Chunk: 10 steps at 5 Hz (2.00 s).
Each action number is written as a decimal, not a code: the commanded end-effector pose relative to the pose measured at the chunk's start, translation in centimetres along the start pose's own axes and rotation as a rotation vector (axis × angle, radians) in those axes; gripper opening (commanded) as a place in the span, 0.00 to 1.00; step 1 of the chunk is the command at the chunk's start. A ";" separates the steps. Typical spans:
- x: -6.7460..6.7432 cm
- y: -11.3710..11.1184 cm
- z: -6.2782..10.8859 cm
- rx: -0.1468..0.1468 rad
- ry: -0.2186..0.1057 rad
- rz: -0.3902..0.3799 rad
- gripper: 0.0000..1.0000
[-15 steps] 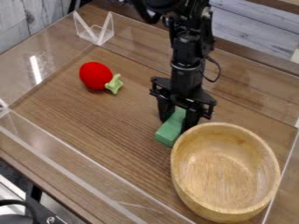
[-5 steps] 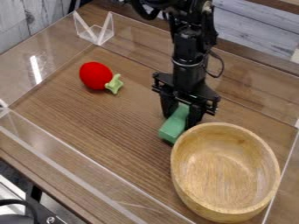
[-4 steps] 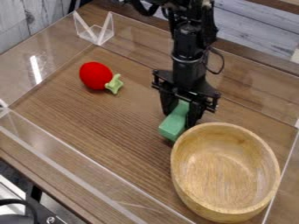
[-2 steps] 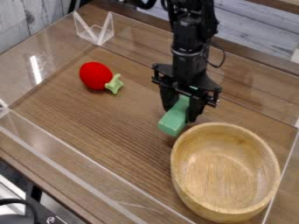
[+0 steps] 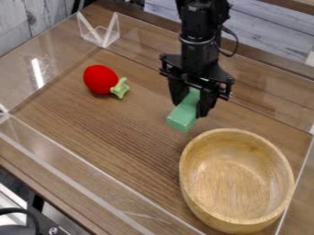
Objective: Put the green block in the brown bowl
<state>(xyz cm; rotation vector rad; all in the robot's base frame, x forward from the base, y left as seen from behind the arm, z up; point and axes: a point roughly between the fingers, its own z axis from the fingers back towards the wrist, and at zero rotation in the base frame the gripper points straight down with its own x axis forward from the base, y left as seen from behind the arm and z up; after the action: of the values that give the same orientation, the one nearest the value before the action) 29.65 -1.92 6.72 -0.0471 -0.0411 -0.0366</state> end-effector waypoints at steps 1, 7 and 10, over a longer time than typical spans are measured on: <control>1.3 0.4 2.8 0.000 -0.099 0.002 0.00; 1.9 1.3 3.7 0.001 -0.126 0.000 0.00; 2.3 2.0 4.1 0.004 -0.137 0.003 0.00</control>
<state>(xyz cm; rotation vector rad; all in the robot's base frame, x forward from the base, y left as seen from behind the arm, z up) 30.85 -0.14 8.39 -0.0469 -0.0932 -0.0378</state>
